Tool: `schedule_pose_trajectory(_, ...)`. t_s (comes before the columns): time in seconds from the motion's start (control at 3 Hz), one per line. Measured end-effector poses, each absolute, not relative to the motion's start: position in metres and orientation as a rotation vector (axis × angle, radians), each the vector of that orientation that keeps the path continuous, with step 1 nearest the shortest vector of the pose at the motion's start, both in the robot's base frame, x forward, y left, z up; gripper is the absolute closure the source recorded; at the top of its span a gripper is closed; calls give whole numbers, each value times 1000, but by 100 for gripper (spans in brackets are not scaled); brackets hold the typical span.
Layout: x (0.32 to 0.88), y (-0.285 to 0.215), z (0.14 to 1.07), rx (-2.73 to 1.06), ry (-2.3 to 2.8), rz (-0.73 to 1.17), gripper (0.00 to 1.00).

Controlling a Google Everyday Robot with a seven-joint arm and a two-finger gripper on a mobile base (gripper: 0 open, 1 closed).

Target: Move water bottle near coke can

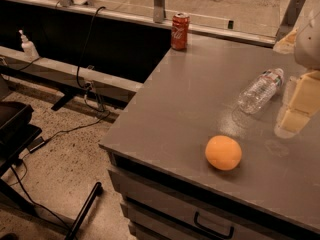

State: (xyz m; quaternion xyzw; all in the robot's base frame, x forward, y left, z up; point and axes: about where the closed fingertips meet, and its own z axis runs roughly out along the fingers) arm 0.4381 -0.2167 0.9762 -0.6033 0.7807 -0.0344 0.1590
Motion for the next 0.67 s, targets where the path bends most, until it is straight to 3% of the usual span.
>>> schedule_pose_trajectory(0.67,456,-221,984,-1769,2148,-175,0)
